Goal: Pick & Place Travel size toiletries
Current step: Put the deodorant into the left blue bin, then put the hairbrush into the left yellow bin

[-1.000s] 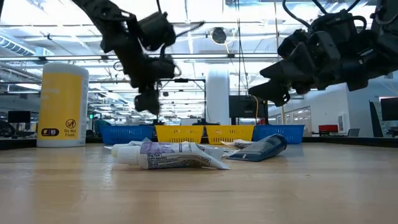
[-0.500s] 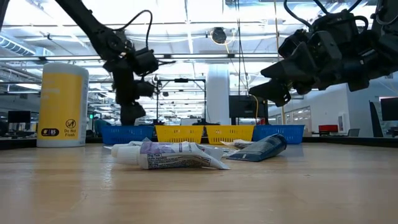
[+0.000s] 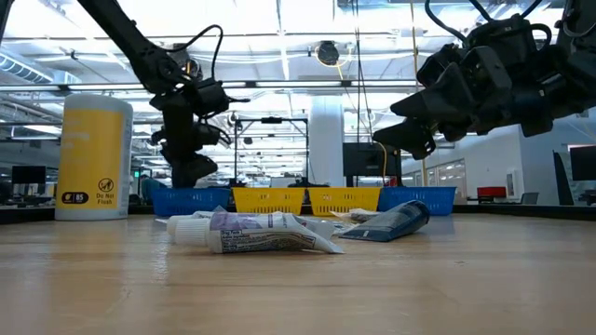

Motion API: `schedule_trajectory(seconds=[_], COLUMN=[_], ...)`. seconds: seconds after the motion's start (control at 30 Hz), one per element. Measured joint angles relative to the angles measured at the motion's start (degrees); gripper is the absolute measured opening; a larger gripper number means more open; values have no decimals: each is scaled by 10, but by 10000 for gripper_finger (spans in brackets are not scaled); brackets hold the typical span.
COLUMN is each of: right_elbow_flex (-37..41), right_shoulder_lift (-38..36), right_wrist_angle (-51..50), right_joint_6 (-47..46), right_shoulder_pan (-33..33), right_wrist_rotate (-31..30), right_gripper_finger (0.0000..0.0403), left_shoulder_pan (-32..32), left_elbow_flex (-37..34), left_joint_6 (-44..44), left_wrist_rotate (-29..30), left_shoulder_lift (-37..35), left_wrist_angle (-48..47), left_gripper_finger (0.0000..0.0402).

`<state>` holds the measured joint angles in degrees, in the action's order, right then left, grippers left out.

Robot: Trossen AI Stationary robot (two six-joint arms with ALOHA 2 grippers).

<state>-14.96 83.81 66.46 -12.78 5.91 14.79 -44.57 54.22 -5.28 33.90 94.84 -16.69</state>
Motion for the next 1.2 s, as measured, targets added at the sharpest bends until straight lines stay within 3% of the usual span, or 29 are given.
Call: schedule_trajectory(seconds=[0.37,0.53,0.67,0.8,0.93,1.03,1.2], right_elbow_flex=[0,0,0,0,0,0,0], right_shoulder_lift=[0,0,0,0,0,0,0], right_wrist_angle=[1,1,1,1,1,-8,-46], right_joint_6=[0,0,0,0,0,2,3], right_shoulder_pan=[0,0,0,0,0,0,0], right_wrist_rotate=[-1,-1,-2,-2,-2,-3,-65], right_gripper_finger=[320,320,320,320,320,320,320], left_shoulder_pan=[-19,-21,-27,-26,-13,6,53], left_elbow_flex=[0,1,17,34,36,36,13], left_joint_6=[41,41,42,48,44,43,38], left_wrist_rotate=[-81,-118,-108,-57,-20,-29,-66], left_shoulder_lift=[22,22,22,17,-2,-12,-13], left_wrist_angle=[45,63,23,-2,1,7,64], left_gripper_finger=[212,256,305,332,332,318,288])
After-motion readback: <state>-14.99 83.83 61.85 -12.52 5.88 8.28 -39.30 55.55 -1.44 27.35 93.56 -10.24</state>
